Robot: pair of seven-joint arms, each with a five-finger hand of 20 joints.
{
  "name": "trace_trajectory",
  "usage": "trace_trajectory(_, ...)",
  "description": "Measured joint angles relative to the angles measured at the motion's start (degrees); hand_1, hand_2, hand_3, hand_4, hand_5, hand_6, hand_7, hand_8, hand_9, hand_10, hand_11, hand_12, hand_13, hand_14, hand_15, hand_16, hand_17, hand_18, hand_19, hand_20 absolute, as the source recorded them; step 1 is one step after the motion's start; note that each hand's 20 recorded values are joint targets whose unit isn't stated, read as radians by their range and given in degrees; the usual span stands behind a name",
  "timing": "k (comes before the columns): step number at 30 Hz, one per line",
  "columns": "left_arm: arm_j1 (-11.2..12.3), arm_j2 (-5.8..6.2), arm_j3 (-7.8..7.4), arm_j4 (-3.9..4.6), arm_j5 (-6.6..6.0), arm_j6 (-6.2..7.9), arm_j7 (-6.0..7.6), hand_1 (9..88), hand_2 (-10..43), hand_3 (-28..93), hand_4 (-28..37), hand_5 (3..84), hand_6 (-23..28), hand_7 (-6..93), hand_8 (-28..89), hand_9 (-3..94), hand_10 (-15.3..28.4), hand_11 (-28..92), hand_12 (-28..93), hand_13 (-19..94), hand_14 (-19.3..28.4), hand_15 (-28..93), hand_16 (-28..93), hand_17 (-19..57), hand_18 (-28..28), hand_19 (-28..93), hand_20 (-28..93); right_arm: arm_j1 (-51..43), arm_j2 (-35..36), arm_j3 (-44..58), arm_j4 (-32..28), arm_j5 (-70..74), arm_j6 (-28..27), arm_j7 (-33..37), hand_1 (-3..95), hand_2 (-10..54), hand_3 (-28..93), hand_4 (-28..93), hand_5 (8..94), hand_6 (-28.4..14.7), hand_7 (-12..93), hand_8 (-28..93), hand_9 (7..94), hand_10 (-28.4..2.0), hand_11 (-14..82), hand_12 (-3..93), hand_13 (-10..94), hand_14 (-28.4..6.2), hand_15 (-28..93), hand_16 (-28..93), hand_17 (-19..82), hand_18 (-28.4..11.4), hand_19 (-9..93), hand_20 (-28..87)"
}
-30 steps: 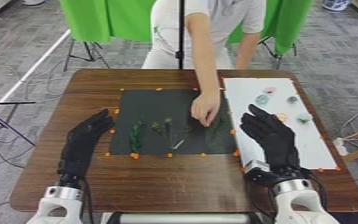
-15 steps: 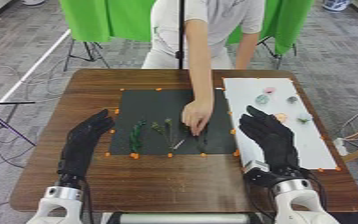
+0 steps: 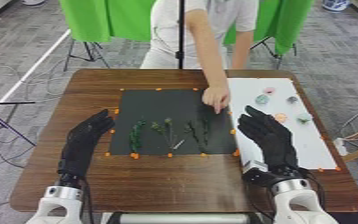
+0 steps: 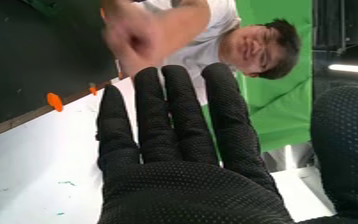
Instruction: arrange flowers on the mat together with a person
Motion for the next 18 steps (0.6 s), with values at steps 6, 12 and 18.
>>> trace_trajectory(6,0.0,-0.03,-0.14,0.0,0.0,-0.03,-0.02,24.1,-6.2,67,-17.6,45.5,3.7,9.8,-4,42.6,12.7,12,17,33,16.6,11,7,3.4,12.0,1,17,0.3,0.1,-0.2,0.2,-0.9,0.0,-0.3,20.3,-1.7,78,-19,46.6,-1.3,14,-10,49.7,-12.5,6.2,12.1,43,-9.1,15,12,19,-14.8,34,35)
trace_trajectory(12,0.1,-0.29,-0.38,0.0,0.06,-0.22,-0.07,24.0,-6.3,67,-17.7,45.4,3.7,9.8,-4,42.6,12.8,12,17,33,16.6,11,7,3.2,12.2,1,17,0.6,0.1,0.4,1.2,-6.1,-2.6,-3.5,23.9,-8.9,75,-24,45.5,-0.8,17,-11,48.2,-12.7,6.8,13.4,48,-9.0,17,12,19,-15.2,44,37)
trace_trajectory(18,0.1,-0.5,-0.54,-0.04,0.08,-0.23,-0.13,24.1,-6.3,67,-17.8,45.4,3.7,9.8,-4,42.5,12.7,12,17,33,16.4,11,6,3.3,12.1,1,17,0.8,0.2,0.6,1.3,-13.2,-3.0,-4.6,28.7,-9.5,73,-28,45.4,-1.8,19,-11,50.6,-14.1,12.5,16.9,59,-9.9,20,15,22,-16.8,57,41)
